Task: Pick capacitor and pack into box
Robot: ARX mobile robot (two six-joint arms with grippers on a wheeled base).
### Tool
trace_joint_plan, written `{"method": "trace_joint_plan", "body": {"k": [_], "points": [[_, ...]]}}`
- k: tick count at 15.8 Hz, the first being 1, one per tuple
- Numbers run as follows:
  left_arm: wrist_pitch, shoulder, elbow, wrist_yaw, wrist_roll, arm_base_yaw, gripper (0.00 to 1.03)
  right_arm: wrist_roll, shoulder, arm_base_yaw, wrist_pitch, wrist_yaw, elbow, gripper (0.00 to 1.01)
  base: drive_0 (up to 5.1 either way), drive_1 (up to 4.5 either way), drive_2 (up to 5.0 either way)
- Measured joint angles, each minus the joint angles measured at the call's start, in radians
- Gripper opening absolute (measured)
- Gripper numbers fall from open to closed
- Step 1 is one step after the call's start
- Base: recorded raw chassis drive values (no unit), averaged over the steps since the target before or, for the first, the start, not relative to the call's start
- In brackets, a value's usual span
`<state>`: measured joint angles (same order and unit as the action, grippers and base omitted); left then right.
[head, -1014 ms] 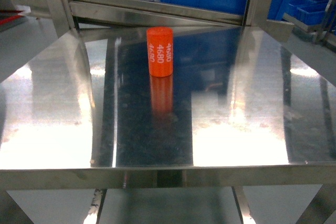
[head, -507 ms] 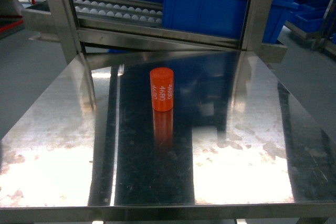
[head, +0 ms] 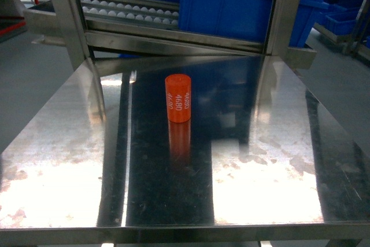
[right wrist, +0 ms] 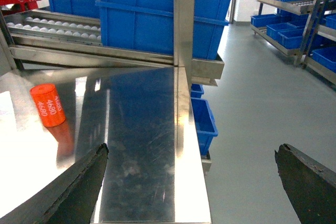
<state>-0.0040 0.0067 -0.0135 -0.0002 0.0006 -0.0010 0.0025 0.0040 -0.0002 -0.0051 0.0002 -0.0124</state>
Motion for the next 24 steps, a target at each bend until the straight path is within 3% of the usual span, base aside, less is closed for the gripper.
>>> {"method": "trace_joint_plan", "body": {"k": [14,15,16,17,19,20,21,24], "points": [[0.0,0.0,0.0,0.0,0.0,0.0,0.98,0.0,0.0,0.0,0.0,0.0,0.0,0.98,0.0,0.0,0.0],[-0.035,0.009,-0.007,-0.035,-0.006,-0.014,0.98,0.0,0.0,0.0,0.0,0.0,0.0,0.98,0.0,0.0,0.0],[-0.018,0.114,-0.023,-0.174,-0.022,-0.082,0.98,0.001,0.0,0.0,-0.001,0.002,0.0,0.98,0.0,0.0,0.0],[0.08,0.241,-0.037,-0.178,-0.021,-0.08,0.98,0.0,0.0,0.0,0.0,0.0,0.0,0.98,0.0,0.0,0.0],[0.293,0.471,-0.084,-0.096,-0.025,0.009,0.98,0.0,0.0,0.0,0.0,0.0,0.0,0.98,0.0,0.0,0.0],[0.419,0.611,-0.119,-0.042,-0.028,-0.018,0.98,0.0,0.0,0.0,0.0,0.0,0.0,0.98,0.0,0.0,0.0],[0.543,0.779,-0.156,-0.029,-0.026,-0.077,0.98,0.0,0.0,0.0,0.0,0.0,0.0,0.98,0.0,0.0,0.0],[0.836,1.287,-0.348,-0.047,-0.011,-0.283,0.98,0.0,0.0,0.0,0.0,0.0,0.0,0.98,0.0,0.0,0.0]]}}
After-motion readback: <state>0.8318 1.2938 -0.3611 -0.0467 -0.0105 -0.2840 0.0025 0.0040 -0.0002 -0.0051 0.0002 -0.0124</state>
